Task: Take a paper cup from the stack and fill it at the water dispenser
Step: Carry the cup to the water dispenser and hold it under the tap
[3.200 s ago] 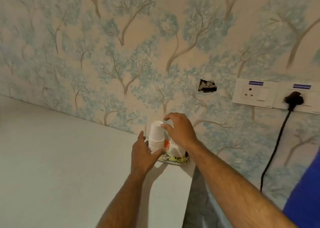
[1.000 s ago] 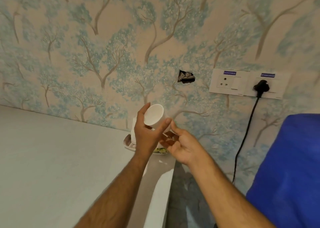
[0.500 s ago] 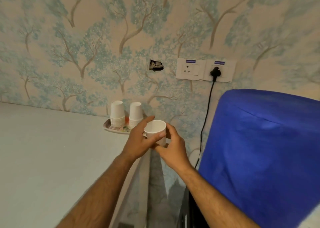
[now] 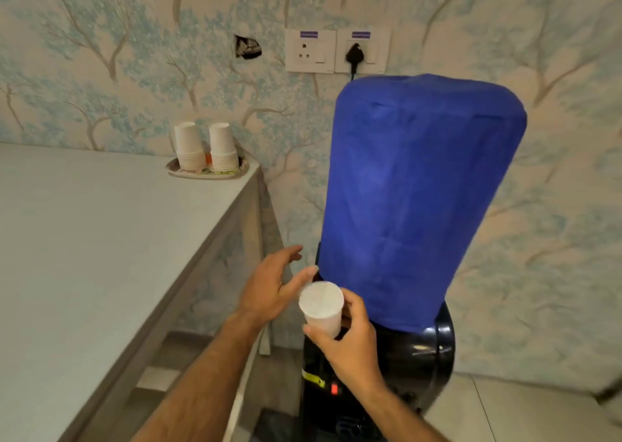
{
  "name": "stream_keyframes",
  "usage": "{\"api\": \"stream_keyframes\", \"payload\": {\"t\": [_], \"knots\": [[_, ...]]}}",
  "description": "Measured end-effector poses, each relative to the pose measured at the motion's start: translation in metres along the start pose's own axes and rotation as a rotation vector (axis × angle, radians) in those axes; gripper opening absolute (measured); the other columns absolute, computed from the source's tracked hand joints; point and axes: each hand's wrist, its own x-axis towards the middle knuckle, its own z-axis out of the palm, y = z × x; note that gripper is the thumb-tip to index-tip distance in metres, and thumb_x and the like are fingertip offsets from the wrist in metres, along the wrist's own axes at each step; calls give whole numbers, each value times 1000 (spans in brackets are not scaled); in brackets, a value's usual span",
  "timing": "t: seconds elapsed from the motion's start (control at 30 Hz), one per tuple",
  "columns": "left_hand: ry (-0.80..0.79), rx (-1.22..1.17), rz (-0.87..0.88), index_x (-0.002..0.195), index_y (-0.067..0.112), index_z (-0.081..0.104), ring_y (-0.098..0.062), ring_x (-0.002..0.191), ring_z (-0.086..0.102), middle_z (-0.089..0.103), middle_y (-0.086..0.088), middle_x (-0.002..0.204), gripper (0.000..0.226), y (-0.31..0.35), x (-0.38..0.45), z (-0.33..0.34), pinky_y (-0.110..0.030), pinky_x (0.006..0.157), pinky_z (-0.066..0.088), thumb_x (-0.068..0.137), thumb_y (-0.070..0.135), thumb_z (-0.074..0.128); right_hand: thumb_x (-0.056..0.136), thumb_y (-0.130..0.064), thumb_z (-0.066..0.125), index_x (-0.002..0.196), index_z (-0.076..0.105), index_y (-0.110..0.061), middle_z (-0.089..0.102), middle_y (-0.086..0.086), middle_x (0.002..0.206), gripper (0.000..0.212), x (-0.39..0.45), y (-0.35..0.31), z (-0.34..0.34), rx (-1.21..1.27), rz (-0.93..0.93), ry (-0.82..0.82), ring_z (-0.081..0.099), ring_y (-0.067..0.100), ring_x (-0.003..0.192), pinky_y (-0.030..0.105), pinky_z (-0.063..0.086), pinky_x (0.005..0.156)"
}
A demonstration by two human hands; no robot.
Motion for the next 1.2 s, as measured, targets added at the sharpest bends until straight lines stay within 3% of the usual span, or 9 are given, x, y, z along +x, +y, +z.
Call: {"api": "stream_keyframes", "payload": {"t": [0.13,0.27,0.47,0.6,0.7,0.83,0.93,1.07,1.2], "knots": [[-83,13,-50,137,30,52,-7,123,54,62,9,132,84,4,-29,38,-40,103,48,79,88,38,55,-28,94,127,49,-42,58,-23,127,87,-52,52,-28,13,133,54,58,4,117,25,54,93],[-144,247,40,141,24,49,-12,129,47,57,5,138,78,-5,-39,73,-29,104,39,86,78,37,49,-32,95,128,48,-45,57,-22,128,93,-98,105,-47,-29,266,104,57,10,116,28,56,88],[-218,524,164,152,12,36,-23,151,24,35,-8,160,94,-30,-36,128,-47,125,16,87,79,30,45,-22,95,112,53,-42,61,-15,120,81,-144,186,-50,-124,415,142,59,19,111,30,55,84],[-162,589,204,152,7,34,-27,151,24,36,-12,159,94,-43,-33,152,-50,125,13,89,77,33,49,-29,89,113,50,-43,55,-34,116,76,-159,227,-43,-211,444,165,58,1,108,37,57,84],[-118,634,201,150,4,35,-29,150,26,37,-15,158,95,-47,-32,162,-52,125,12,90,78,32,57,-17,91,113,48,-36,59,-15,112,73,-159,250,-39,-279,507,179,60,13,101,37,56,84],[-55,674,224,149,2,37,-31,149,28,39,-16,157,95,-55,-35,171,-54,124,16,91,77,30,59,-14,92,121,42,-26,61,0,113,80,-147,288,-31,-331,606,180,62,25,101,31,53,75],[-27,683,232,149,3,37,-30,150,28,38,-16,157,95,-56,-35,173,-53,124,15,91,77,31,59,-17,92,126,43,-20,62,0,114,82,-137,309,-29,-393,641,184,63,25,100,28,51,71],[8,689,254,147,3,41,-30,149,29,41,-16,156,94,-62,-35,178,-53,124,16,91,77,31,61,-15,92,126,43,-17,60,0,113,82,-123,329,-24,-413,652,185,61,23,99,11,43,59],[45,688,273,146,2,42,-31,148,31,43,-17,154,93,-64,-35,179,-54,123,17,91,76,33,60,-13,92,128,44,-15,62,6,119,84,-112,342,-19,-425,685,179,57,18,96,13,46,60]]}}
